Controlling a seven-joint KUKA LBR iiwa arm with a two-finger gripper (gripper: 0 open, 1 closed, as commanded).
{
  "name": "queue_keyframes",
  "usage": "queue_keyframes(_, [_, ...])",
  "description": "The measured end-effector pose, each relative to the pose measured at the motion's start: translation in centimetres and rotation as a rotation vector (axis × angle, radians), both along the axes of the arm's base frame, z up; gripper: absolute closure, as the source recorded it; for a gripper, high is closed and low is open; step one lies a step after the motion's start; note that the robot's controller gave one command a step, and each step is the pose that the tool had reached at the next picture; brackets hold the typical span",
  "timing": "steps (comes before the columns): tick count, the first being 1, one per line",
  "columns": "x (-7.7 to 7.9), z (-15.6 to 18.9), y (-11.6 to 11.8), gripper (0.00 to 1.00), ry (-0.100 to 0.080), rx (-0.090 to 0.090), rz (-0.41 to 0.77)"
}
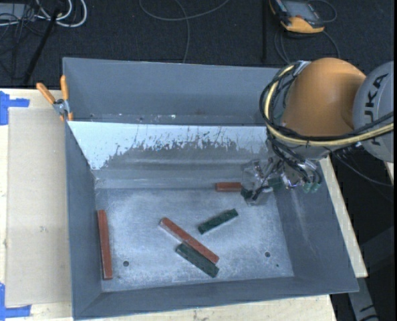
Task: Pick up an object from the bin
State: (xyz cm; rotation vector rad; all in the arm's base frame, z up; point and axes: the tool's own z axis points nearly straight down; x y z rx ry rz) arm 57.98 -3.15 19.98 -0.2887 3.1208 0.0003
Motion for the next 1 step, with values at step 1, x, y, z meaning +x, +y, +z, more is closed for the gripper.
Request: queue_keyframes(1, [0.24,5.98,-2.41,1.00,0.000,-0.004,0.335])
